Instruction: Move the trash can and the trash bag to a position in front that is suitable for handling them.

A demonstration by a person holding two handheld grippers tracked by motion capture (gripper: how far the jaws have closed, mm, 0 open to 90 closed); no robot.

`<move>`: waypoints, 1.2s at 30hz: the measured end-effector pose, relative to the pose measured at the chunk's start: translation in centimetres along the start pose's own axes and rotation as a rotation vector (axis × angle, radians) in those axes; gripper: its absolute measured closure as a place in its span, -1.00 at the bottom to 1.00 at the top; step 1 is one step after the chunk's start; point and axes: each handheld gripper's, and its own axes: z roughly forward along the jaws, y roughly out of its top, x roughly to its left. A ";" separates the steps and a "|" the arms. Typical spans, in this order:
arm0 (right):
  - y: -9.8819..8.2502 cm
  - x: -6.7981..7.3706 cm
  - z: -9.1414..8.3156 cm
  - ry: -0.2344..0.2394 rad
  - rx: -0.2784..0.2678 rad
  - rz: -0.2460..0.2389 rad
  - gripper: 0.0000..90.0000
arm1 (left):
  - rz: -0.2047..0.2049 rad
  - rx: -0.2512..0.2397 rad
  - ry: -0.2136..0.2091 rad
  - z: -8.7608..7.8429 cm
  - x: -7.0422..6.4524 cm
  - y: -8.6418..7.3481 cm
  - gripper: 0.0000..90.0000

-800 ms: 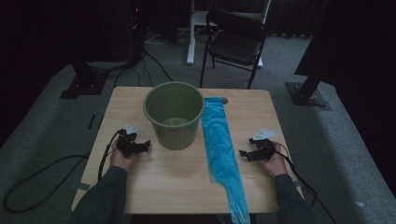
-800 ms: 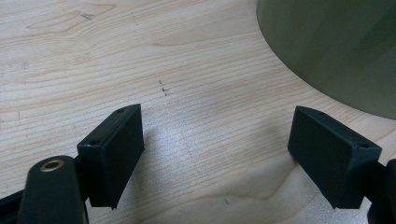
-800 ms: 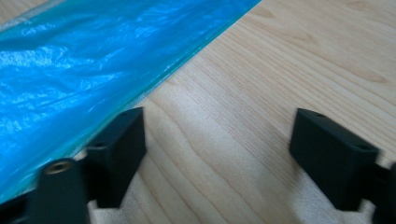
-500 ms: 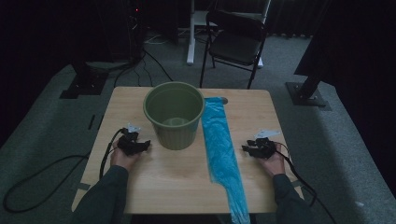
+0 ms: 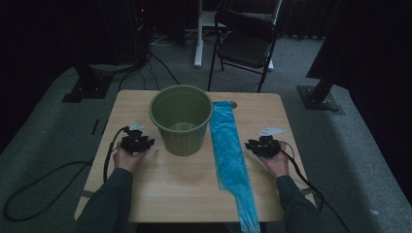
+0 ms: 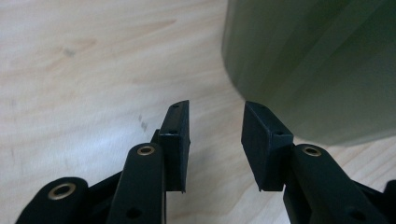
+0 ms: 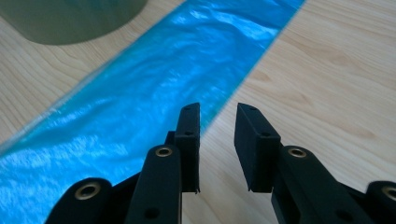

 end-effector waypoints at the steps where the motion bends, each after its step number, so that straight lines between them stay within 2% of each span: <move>1: 0.2 0.2 0.2 0.001 0.005 -0.005 0.58 | 0.013 -0.001 0.004 0.1 -0.2 0.3 0.38; 7: 2.1 1.0 1.5 0.006 0.009 -0.044 0.57 | 0.058 0.006 0.030 1.1 -1.0 1.8 0.37; 9: 2.9 1.2 1.9 0.011 0.006 -0.054 0.57 | 0.067 0.011 0.057 1.5 -1.2 2.1 0.38; 16: 4.2 0.9 3.5 0.017 0.018 -0.032 0.55 | 0.086 0.013 0.070 2.7 -0.9 2.7 0.38; 17: 4.8 0.9 4.2 0.028 0.015 -0.016 0.54 | 0.082 0.009 0.067 2.9 -0.8 2.9 0.39; 20: 5.5 0.8 5.0 0.036 0.012 0.001 0.54 | 0.060 -0.001 0.054 3.1 -0.2 3.4 0.39; 22: 6.0 0.8 5.3 0.039 0.013 0.010 0.54 | 0.060 -0.001 0.054 3.1 -0.2 3.4 0.40; 23: 6.7 0.9 5.9 0.038 0.016 0.009 0.54 | 0.033 -0.025 0.048 3.3 0.1 4.0 0.41; 26: 8.1 1.3 6.6 0.044 0.012 0.003 0.53 | 0.035 -0.028 0.061 3.5 0.2 4.6 0.44; 29: 9.4 1.9 7.1 0.066 -0.006 -0.004 0.53 | 0.019 -0.039 0.047 3.6 0.5 4.9 0.44; 34: 10.3 2.5 7.8 0.078 -0.020 0.001 0.53 | 0.016 -0.043 0.036 3.7 0.5 4.9 0.46; 36: 10.8 2.7 8.3 0.082 -0.016 0.012 0.57 | 0.030 -0.044 0.032 3.9 0.2 5.1 0.46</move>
